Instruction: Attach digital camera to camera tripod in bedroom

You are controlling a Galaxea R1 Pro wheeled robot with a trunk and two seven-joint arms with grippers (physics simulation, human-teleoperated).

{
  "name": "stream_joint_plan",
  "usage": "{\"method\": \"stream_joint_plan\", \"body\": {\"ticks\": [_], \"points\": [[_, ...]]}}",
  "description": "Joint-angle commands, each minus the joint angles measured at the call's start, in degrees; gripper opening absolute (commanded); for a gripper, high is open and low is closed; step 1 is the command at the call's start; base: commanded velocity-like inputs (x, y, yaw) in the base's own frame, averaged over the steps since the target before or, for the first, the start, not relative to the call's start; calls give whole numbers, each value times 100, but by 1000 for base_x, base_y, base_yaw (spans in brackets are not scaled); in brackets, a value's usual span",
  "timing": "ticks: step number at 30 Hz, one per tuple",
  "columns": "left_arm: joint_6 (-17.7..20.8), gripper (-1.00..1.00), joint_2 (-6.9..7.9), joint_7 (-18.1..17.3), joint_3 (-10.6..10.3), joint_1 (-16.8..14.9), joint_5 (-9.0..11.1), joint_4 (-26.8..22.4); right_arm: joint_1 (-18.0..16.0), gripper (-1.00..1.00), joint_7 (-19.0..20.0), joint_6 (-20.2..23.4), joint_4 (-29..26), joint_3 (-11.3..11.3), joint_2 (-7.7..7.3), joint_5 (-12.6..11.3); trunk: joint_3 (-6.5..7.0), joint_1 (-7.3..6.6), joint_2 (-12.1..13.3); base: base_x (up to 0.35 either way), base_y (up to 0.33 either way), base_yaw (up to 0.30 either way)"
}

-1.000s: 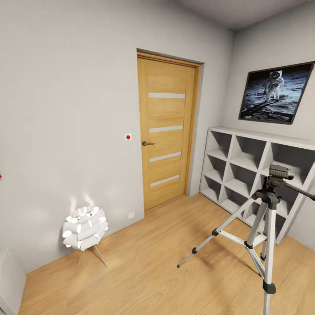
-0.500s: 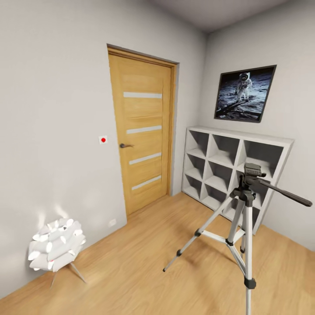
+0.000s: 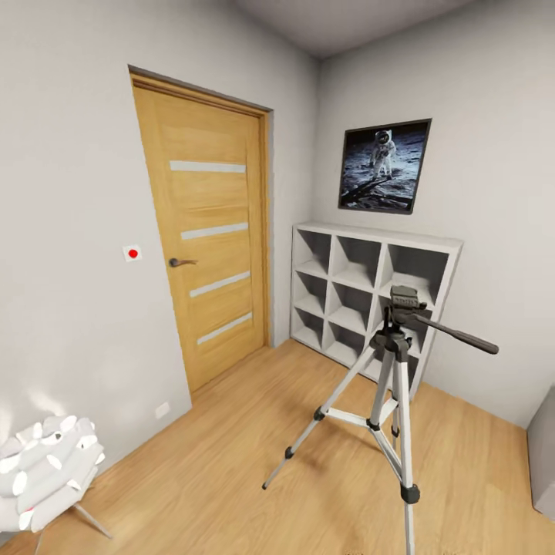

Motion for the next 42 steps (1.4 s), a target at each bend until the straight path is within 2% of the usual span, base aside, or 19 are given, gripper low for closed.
{"method": "stream_joint_plan", "body": {"ticks": [1,42], "points": [[-11,-100,1,-3,-49,1,40,-1,-4,100,10,-23,10,-49,-2,43,-2,2,-4,6,0,-299],[-20,-100,-1,-3,-48,1,48,-1,-4,100,10,-39,10,-49,-2,43,-2,2,-4,0,0,-299]]}}
